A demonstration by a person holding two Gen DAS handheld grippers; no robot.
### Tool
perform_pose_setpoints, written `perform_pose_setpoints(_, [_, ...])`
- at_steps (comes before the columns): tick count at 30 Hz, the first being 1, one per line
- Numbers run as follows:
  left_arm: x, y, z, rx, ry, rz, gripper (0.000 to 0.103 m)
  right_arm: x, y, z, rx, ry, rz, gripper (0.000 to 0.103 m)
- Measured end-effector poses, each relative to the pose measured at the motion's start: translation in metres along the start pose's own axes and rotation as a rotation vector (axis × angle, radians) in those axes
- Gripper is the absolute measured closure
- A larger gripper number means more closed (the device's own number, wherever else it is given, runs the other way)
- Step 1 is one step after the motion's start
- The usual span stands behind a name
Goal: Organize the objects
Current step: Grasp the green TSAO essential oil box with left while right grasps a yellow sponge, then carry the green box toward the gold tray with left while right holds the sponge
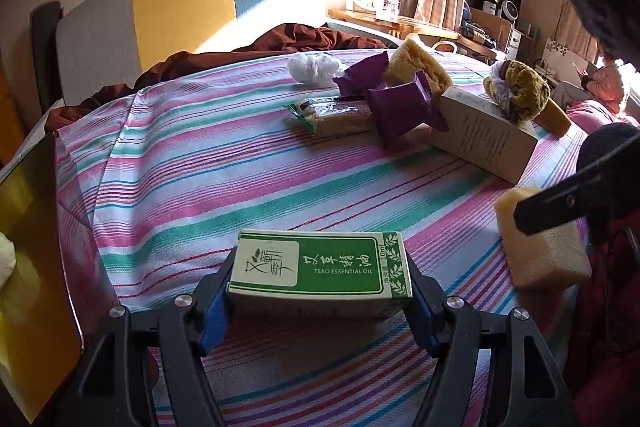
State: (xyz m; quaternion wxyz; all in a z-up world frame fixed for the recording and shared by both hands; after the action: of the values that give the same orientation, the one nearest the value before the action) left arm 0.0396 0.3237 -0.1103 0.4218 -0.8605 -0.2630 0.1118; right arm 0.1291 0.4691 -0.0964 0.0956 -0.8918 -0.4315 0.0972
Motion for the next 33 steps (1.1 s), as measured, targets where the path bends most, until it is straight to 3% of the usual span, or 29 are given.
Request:
perform_pose_setpoints(2, [0.0, 0.0, 0.0, 0.002, 0.002, -0.002, 0.031, 0.0, 0.003, 0.003, -0.012, 0.009, -0.019, 0.04])
perform_pose_setpoints(6, [-0.001, 0.0, 0.0, 0.005, 0.004, -0.005, 0.031, -0.001, 0.005, 0.003, -0.006, 0.011, -0.052, 0.047])
perform_pose_setpoints(15, [0.0, 0.001, -0.001, 0.012, 0.0, -0.003, 0.031, -0.02, -0.04, 0.0, 0.186, -0.06, -0.075, 0.047])
perform_pose_setpoints(21, [0.001, 0.002, -0.003, 0.018, -0.017, 0.008, 0.03, -0.038, -0.055, 0.014, 0.226, -0.08, -0.144, 0.048])
perform_pose_setpoints(33, [0.004, 0.003, 0.001, 0.019, -0.045, 0.034, 0.03, -0.048, -0.061, 0.022, 0.218, -0.086, -0.144, 0.049])
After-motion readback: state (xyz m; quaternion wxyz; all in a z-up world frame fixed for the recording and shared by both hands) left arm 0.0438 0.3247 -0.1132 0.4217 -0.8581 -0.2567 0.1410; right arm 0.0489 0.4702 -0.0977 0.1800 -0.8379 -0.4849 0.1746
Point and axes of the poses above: each gripper's, at about its wrist camera, not at the fingertips, and z roughly the way its jaws point, x to its right, y to its underside, the point moved 3 cm from there along z, roughly the way its jaws point, and after that the axes turned 7 degrees about x, right-handed, at the moved point
